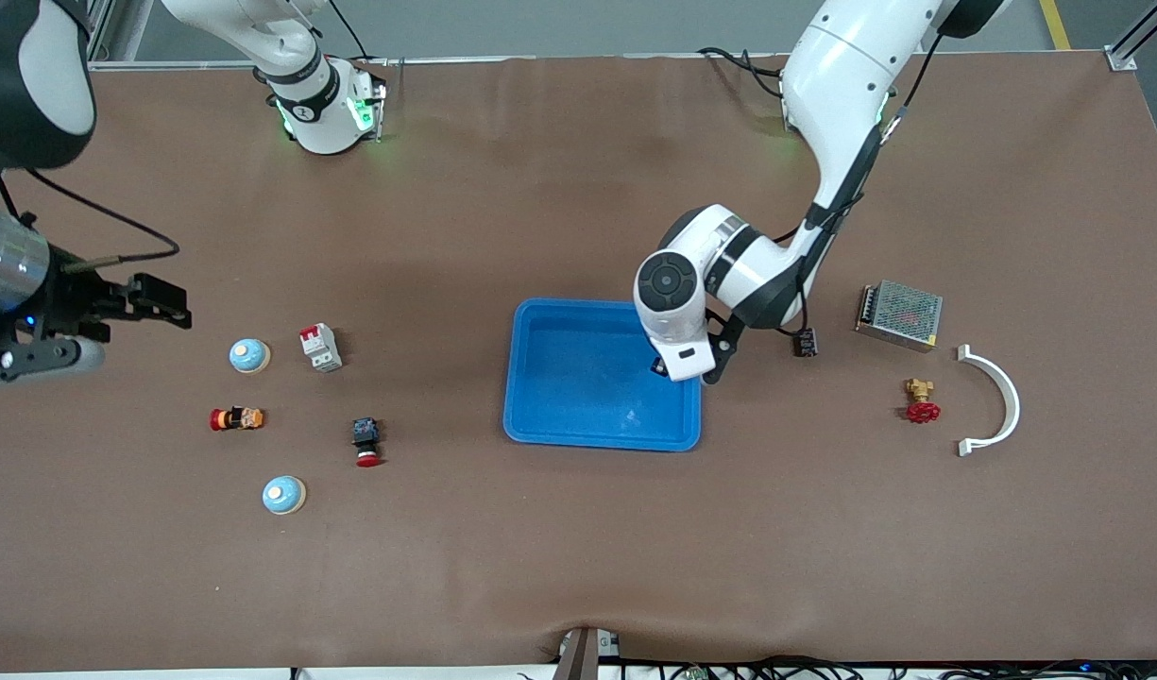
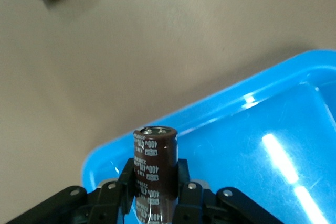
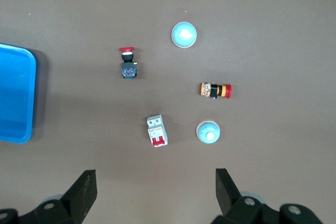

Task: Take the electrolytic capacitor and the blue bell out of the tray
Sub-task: 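Carry the brown capacitor toward the power supply with the left gripper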

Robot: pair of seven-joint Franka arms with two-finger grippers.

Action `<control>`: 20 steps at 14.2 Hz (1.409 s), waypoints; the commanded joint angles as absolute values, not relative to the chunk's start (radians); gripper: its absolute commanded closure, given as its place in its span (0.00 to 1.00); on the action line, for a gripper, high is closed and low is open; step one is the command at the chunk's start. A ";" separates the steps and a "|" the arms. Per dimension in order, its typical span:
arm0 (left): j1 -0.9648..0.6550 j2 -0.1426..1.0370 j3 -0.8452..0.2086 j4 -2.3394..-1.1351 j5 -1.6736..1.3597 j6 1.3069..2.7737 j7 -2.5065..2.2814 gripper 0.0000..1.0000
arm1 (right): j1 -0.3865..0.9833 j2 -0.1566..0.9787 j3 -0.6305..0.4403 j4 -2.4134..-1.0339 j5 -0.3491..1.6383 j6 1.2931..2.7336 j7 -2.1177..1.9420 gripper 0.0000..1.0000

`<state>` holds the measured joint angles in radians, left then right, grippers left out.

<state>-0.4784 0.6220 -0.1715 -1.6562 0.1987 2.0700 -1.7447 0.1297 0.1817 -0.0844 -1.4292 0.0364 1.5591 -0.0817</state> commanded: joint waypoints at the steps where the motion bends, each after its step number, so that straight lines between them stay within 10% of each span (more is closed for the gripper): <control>1: -0.437 0.572 -0.176 -1.666 0.190 2.022 -1.602 1.00 | 0.123 0.005 -0.069 -1.675 0.023 1.663 -0.041 0.00; 20: -0.187 0.503 -0.176 -1.726 0.215 2.043 -0.861 1.00 | 0.061 -0.054 -0.063 -1.684 -0.012 1.600 0.031 0.00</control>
<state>-0.2208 0.5580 -0.1708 -1.6662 0.1999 2.0293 -0.9517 0.0730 -0.0258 -0.0750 -1.6745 0.0077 1.6158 0.0095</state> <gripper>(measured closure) 0.652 0.000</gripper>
